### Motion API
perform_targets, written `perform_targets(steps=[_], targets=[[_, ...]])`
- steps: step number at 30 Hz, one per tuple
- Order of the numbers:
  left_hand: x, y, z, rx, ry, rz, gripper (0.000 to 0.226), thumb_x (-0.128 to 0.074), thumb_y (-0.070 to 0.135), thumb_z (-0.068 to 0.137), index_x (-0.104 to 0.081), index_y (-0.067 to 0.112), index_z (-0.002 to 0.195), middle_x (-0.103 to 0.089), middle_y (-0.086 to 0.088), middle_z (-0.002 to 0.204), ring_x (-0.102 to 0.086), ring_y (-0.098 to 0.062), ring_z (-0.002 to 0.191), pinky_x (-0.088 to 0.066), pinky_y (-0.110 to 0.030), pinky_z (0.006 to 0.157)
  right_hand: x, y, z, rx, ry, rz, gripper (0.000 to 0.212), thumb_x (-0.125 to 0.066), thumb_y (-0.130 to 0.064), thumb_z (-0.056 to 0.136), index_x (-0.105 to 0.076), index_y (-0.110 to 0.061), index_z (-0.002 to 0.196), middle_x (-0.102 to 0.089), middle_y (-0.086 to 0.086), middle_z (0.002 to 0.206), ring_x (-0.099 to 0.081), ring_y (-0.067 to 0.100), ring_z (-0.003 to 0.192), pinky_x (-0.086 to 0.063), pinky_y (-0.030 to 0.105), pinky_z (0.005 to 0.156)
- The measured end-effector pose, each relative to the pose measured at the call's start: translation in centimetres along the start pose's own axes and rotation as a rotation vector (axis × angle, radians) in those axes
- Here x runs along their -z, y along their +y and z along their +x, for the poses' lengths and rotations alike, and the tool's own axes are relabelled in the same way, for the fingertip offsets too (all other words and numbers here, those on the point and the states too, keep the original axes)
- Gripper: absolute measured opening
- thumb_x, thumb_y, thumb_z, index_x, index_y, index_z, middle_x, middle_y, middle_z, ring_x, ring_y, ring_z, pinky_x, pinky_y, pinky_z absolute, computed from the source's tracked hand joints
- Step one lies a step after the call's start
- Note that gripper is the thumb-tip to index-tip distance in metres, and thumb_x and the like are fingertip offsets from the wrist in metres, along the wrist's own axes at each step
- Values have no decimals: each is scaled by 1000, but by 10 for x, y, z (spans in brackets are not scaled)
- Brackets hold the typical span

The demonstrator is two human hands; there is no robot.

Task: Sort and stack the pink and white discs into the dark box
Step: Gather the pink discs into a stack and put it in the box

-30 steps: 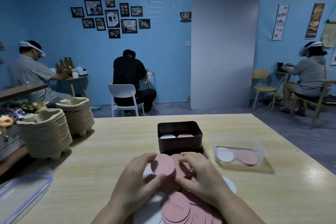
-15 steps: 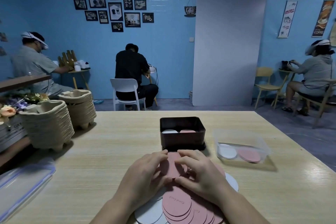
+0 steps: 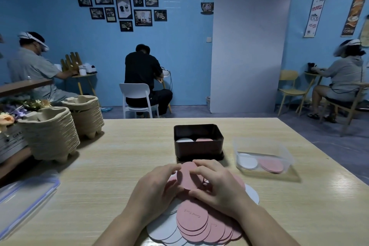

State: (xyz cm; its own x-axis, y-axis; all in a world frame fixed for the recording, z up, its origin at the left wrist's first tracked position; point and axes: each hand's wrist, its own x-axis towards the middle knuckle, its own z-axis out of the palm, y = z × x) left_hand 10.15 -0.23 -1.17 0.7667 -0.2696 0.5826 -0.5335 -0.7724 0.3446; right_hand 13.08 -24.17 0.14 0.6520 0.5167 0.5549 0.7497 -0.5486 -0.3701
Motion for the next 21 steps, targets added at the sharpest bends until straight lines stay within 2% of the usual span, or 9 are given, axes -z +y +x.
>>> perform_targets(steps=[5, 9, 11, 13, 16, 21], targets=[[5, 6, 0, 21, -6, -8, 48, -59, 52, 88, -56, 35, 133, -69, 17, 115, -63, -2, 104, -58, -29, 77, 1, 0, -1, -14, 42, 5, 40, -74, -53, 84, -63, -35, 118, -56, -14, 137, -47, 4, 130, -40, 19, 105], [7, 5, 0, 40, -5, -21, 36, -63, 49, 88, -58, 35, 121, -66, 20, 110, -60, 1, 102, -55, -29, 81, 6, 3, -2, -74, 120, 31, 40, -74, -55, 81, -67, -32, 113, -58, -15, 133, -49, 3, 128, -45, 26, 101], [8, 4, 1, 33, -42, -23, 38, -67, 51, 84, -59, 35, 117, -64, 22, 108, -58, 0, 101, -52, -32, 85, 10, 6, -2, -98, 132, 35, 41, -72, -57, 81, -67, -31, 113, -55, -18, 132, -46, -2, 128, -51, 28, 96], [8, 3, 4, 10, -88, -18, 47, -71, 57, 77, -59, 35, 117, -63, 22, 108, -57, -1, 101, -50, -33, 88, 15, 9, -2, -111, 117, 30, 43, -71, -59, 81, -67, -32, 114, -52, -20, 132, -42, -5, 130, -52, 28, 95], [8, 2, 6, -4, -115, -28, 58, -77, 62, 69, -62, 36, 119, -61, 26, 109, -56, 2, 104, -50, -31, 91, 22, 14, -4, -100, 54, -13, 43, -69, -61, 82, -66, -34, 115, -51, -22, 131, -44, -2, 131, -42, 22, 103], [8, 1, 7, -1, -115, -47, 54, -77, 56, 71, -62, 36, 119, -62, 26, 110, -54, 6, 105, -50, -31, 91, 19, 17, -9, -128, 33, -4, 43, -70, -62, 80, -66, -34, 113, -51, -24, 129, -48, -1, 126, -44, 20, 100]])
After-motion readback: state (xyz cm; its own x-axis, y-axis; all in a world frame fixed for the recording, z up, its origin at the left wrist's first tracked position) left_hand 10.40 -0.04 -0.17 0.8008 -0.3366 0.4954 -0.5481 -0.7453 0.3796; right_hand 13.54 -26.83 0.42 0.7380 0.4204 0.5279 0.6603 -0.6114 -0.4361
